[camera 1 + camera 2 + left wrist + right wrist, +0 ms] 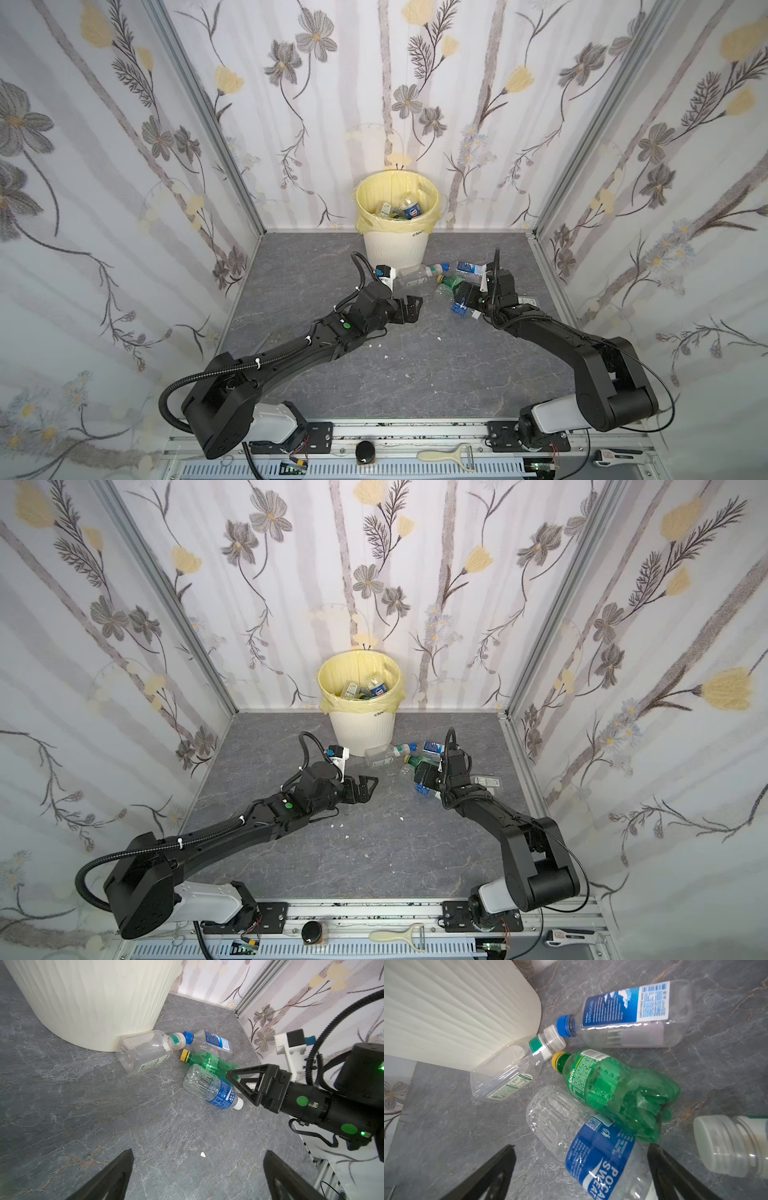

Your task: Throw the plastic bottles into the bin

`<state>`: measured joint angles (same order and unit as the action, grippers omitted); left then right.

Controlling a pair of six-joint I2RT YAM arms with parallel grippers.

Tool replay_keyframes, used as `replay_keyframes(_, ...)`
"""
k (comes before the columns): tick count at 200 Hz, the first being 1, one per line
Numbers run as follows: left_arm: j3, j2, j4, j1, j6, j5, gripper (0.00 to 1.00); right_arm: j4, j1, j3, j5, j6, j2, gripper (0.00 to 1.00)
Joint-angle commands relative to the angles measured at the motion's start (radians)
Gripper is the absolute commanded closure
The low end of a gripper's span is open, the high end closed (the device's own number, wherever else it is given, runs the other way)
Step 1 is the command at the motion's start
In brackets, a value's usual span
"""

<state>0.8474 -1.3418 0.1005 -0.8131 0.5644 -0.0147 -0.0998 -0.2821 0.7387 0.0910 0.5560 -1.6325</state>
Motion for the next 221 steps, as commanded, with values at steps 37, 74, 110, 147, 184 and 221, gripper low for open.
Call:
replay_keyframes(37,-0.013,0.024,0.028,0.008,-0.008,-0.04,0.0,-0.058,-0.054,-0.007,0.038,0.018,-0.036,0.0)
replay_keyframes(74,-0.022,0.053,0.031,0.018,0.003,-0.077,0.0,-0.088,-0.113,-0.018,0.052,0.063,-0.045,0.0)
replay_keyframes(110,-0.049,0.091,0.033,0.048,0.009,-0.093,0.0,-0.107,-0.184,0.001,0.057,0.105,-0.065,0.0)
replay_keyframes(147,-0.083,0.146,0.031,0.095,0.014,-0.065,0.0,-0.104,-0.244,0.062,0.067,0.123,-0.085,0.0)
replay_keyframes(184,-0.093,0.151,0.028,0.118,-0.01,-0.027,0.0,-0.065,-0.246,0.073,0.046,0.117,-0.032,0.0)
replay_keyframes(221,-0.058,0.087,0.03,0.118,-0.006,0.02,0.0,-0.014,-0.204,0.045,0.024,0.086,0.077,0.0)
